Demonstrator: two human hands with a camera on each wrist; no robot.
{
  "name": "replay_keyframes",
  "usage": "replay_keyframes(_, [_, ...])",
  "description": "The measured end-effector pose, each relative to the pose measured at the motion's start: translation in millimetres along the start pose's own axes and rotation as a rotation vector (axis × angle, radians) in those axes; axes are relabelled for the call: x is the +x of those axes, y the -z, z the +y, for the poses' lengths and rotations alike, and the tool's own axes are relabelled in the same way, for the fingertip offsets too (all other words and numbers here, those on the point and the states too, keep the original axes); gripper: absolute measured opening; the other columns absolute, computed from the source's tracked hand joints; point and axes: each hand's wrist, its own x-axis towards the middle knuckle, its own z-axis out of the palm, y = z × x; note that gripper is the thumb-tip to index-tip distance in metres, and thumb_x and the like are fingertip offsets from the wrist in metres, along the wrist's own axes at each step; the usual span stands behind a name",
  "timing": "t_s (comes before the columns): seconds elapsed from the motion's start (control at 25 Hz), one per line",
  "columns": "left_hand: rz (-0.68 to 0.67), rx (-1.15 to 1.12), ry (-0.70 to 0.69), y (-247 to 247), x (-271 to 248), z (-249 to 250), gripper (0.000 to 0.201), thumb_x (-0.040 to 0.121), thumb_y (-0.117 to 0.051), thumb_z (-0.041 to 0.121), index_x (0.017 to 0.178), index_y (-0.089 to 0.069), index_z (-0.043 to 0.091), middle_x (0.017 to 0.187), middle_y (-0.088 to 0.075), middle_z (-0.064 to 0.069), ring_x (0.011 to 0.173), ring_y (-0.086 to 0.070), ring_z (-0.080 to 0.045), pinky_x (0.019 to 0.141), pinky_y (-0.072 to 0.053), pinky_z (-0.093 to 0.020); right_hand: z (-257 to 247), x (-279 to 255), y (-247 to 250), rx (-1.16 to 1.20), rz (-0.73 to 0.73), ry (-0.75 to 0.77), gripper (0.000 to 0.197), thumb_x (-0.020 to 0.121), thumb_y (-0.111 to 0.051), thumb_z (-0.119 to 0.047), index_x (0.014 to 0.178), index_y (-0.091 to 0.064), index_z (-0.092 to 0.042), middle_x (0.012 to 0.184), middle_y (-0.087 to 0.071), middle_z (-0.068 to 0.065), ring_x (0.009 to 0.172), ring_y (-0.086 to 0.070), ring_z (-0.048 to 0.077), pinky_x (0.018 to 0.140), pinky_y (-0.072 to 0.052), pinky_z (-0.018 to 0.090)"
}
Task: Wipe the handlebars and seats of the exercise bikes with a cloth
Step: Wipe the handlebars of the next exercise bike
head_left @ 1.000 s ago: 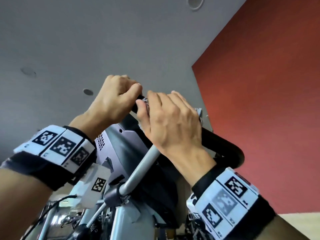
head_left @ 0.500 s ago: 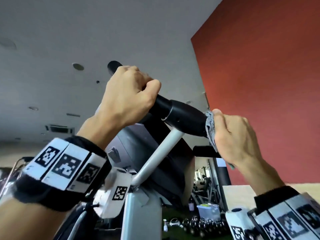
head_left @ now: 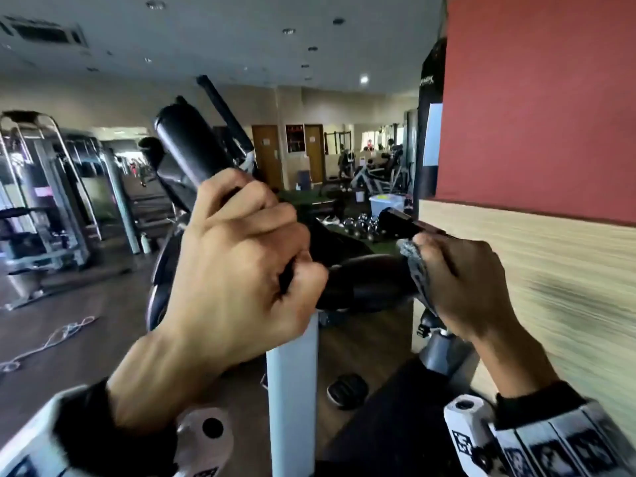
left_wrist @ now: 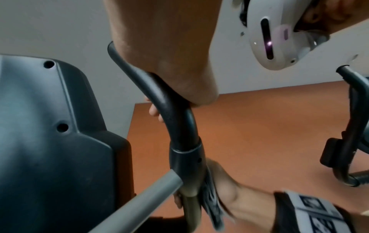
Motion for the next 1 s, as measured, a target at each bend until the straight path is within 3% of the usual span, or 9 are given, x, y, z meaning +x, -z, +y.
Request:
replay_keyframes(0.16, [-0.11,-0.047,0.011,8.6,1.5,-0.4,0.029,0.092,-0.045,0.014,0.066,-0.056,0.008,0.068,-0.052,-0.005,0.074,-0.054,-0.033,0.1,-0.03,-0.033,-60.4,10.2,6.8,-0.067,-0.299,0.005,0.056,0.093,-0.028,-0.067,0.072,-0.058,-0.025,0.064,-0.058,-0.004,0.069,-0.058,0.02,0.062,-0.044,0.038])
replay_keyframes(0.28, [-0.165,-0.108,-0.003,17.4,3.8,-4.0,0.029,0.096,-0.047,0.013,0.072,-0.061,0.005,0.074,-0.055,-0.009,0.079,-0.055,-0.034,0.103,-0.031,-0.038,-96.7,15.4,1.9,-0.234,-0.365,0.171,0.052,0.092,-0.028,-0.056,0.085,-0.069,-0.026,0.075,-0.066,-0.004,0.082,-0.064,0.022,0.063,-0.043,0.034])
replay_keyframes(0.36, [-0.186,-0.134,-0.001,21.5,3.0,-5.4,0.028,0.097,-0.048,0.013,0.074,-0.061,0.005,0.077,-0.057,-0.01,0.081,-0.056,-0.035,0.104,-0.031,-0.039,-85.7,21.2,3.0,-0.118,-0.445,0.073,0.051,0.094,-0.03,-0.051,0.083,-0.07,-0.02,0.075,-0.069,-0.001,0.08,-0.064,0.023,0.068,-0.049,0.039])
replay_keyframes(0.48, [-0.201,-0.151,0.025,20.8,3.2,-4.3,0.027,0.098,-0.047,0.013,0.075,-0.059,0.006,0.077,-0.056,-0.009,0.081,-0.057,-0.034,0.106,-0.032,-0.04,-64.6,22.8,10.1,0.015,-0.404,-0.141,0.051,0.095,-0.037,-0.045,0.067,-0.062,-0.01,0.061,-0.059,0.004,0.065,-0.059,0.026,0.064,-0.048,0.045])
replay_keyframes(0.64, [-0.176,-0.16,0.026,21.5,0.9,-4.0,0.027,0.097,-0.048,0.014,0.073,-0.059,0.006,0.075,-0.055,-0.008,0.077,-0.056,-0.034,0.104,-0.032,-0.04,-114.2,10.2,4.1,-0.201,-0.406,0.094,0.041,0.095,-0.037,-0.037,0.063,-0.058,-0.021,0.06,-0.05,-0.008,0.065,-0.056,0.02,0.058,-0.03,0.034])
replay_keyframes(0.72, [-0.19,-0.159,0.021,23.4,1.7,-6.6,0.028,0.096,-0.049,0.014,0.072,-0.06,0.007,0.075,-0.058,-0.008,0.077,-0.058,-0.034,0.104,-0.033,-0.04,-105.3,6.5,4.5,-0.141,-0.414,0.102,0.043,0.099,-0.037,-0.036,0.075,-0.07,-0.02,0.07,-0.064,-0.009,0.076,-0.064,0.017,0.062,-0.039,0.033])
replay_keyframes(0.8, [-0.177,-0.151,0.052,24.4,3.4,-6.3,0.028,0.094,-0.051,0.015,0.069,-0.061,0.007,0.074,-0.06,-0.007,0.077,-0.06,-0.034,0.103,-0.033,-0.039,-66.2,7.9,7.1,-0.009,-0.345,-0.083,0.047,0.101,-0.037,-0.037,0.087,-0.077,-0.018,0.088,-0.076,-0.005,0.089,-0.072,0.017,0.075,-0.053,0.037])
replay_keyframes(0.88, [-0.193,-0.119,0.124,27.5,9.0,2.0,0.027,0.091,-0.052,0.017,0.066,-0.058,0.01,0.071,-0.06,-0.004,0.075,-0.061,-0.031,0.101,-0.035,-0.037,-31.5,6.6,11.8,0.003,-0.268,-0.222,0.056,0.101,-0.032,-0.041,0.078,-0.073,-0.011,0.083,-0.076,0.004,0.082,-0.071,0.025,0.073,-0.054,0.045])
replay_keyframes(1.0, [-0.411,-0.024,0.214,28.3,28.9,24.2,0.03,0.094,-0.048,0.032,0.071,-0.056,0.015,0.07,-0.059,-0.001,0.072,-0.059,-0.029,0.095,-0.037,-0.041,-30.7,5.8,9.3,-0.028,-0.261,-0.163,0.051,0.1,-0.033,-0.04,0.065,-0.062,-0.017,0.067,-0.064,-0.001,0.068,-0.063,0.023,0.065,-0.05,0.043])
